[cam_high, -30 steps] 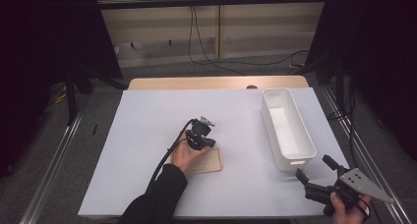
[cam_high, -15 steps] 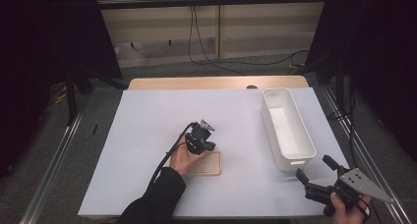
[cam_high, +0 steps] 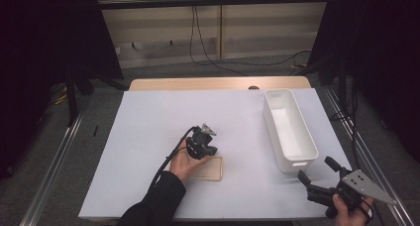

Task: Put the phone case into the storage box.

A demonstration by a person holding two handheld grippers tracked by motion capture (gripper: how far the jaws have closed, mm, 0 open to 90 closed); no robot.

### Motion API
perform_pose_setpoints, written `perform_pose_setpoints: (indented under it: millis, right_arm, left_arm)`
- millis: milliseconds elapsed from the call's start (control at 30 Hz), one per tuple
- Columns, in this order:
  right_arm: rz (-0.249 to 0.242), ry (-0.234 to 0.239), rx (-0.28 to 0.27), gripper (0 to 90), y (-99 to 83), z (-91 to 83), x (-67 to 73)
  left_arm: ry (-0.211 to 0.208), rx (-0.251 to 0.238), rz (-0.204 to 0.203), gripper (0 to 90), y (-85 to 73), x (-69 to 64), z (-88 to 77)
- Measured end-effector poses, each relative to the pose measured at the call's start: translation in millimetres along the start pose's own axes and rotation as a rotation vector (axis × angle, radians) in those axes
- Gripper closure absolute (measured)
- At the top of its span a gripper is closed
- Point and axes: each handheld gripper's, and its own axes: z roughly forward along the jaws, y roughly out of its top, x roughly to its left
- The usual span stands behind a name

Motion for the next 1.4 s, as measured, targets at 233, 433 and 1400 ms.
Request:
perform_pose_setpoints:
  millis: [233,433,1400]
  right_arm:
    - [-0.001,-0.001,0.001,0.0,0.0,0.5,0.4]
    - [0.0,0.001,-0.001,0.0,0.0,0.0,0.0]
    - [0.0,0.001,0.002,0.0,-0.1,-0.1,0.2]
  left_arm:
    - [-0.033,-0.001,0.016,90.0,-2.6,-9.4,-0.9]
    - [-0.023,-0.006,0.035,90.0,-5.3,-14.0,-2.0]
    - [-0.118,-0.012,0.026,90.0,-31.7,-24.4,-19.3]
